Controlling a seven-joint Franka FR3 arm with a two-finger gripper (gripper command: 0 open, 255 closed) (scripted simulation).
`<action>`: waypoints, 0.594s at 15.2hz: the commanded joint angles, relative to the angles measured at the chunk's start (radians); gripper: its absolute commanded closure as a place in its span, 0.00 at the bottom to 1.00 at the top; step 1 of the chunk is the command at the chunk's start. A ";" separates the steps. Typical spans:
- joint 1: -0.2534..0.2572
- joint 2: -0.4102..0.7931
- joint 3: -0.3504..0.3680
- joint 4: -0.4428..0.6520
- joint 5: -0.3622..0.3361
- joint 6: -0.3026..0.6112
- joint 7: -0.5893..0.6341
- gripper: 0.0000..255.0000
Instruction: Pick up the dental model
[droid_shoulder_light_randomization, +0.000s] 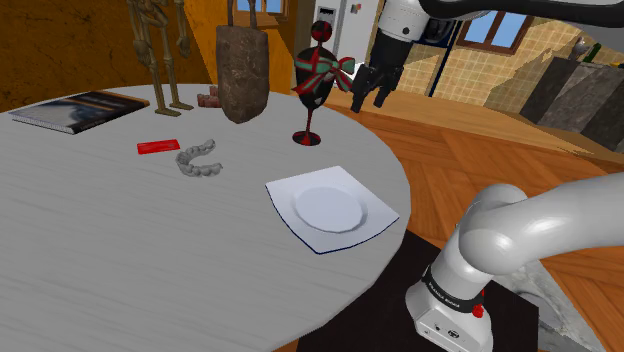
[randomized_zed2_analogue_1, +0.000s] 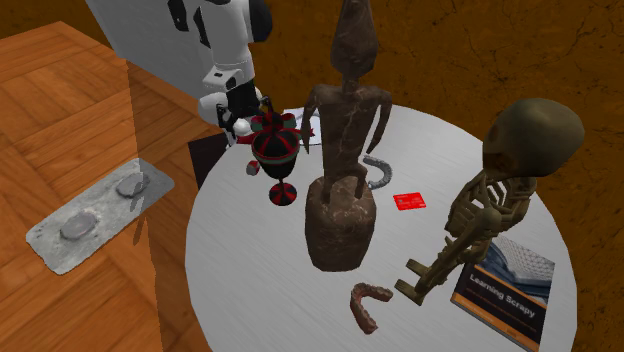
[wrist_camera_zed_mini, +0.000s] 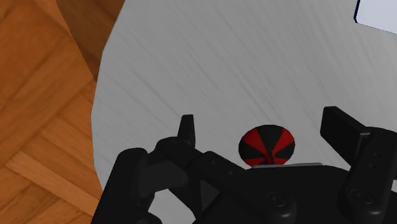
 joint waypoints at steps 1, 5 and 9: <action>0.000 0.000 0.000 0.000 0.000 0.000 0.000 0.00; 0.033 0.120 0.059 0.067 0.023 0.030 0.028 0.00; 0.077 0.245 0.105 0.148 0.028 0.052 0.062 0.00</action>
